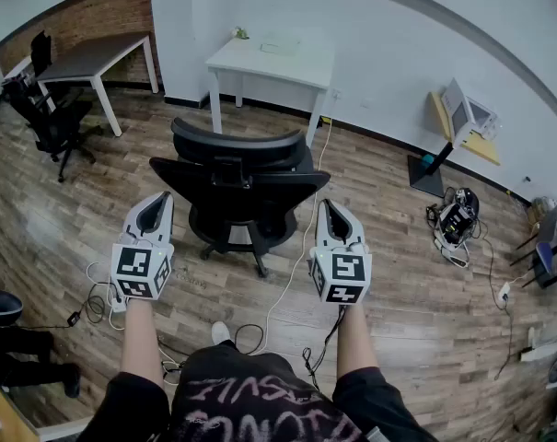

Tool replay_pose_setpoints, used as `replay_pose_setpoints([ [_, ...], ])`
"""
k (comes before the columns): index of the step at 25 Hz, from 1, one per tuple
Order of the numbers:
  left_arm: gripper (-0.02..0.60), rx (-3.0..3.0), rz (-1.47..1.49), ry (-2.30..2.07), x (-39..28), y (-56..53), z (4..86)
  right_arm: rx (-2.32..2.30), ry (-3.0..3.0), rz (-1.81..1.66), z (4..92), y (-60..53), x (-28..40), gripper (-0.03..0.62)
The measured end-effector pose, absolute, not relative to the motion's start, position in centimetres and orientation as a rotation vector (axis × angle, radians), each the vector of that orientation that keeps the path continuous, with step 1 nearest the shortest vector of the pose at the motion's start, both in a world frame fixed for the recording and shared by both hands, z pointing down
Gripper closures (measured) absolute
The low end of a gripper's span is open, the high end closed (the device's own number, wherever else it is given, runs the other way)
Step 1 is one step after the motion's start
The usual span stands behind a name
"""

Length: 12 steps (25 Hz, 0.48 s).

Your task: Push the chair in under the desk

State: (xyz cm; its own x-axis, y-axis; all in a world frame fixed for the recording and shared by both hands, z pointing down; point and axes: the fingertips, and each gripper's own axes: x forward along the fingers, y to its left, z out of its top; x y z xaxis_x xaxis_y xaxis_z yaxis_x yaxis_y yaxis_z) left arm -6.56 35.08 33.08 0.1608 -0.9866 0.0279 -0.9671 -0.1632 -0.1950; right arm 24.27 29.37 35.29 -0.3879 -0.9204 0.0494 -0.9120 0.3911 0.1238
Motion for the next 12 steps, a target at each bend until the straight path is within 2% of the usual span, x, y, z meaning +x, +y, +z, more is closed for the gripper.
replay_pose_setpoints([
  [12, 0.566, -2.296, -0.236, 1.914, -7.6, 33.6, 33.0, 1.686, -2.507, -0.129, 35.7, 28.3, 23.4, 0.568],
])
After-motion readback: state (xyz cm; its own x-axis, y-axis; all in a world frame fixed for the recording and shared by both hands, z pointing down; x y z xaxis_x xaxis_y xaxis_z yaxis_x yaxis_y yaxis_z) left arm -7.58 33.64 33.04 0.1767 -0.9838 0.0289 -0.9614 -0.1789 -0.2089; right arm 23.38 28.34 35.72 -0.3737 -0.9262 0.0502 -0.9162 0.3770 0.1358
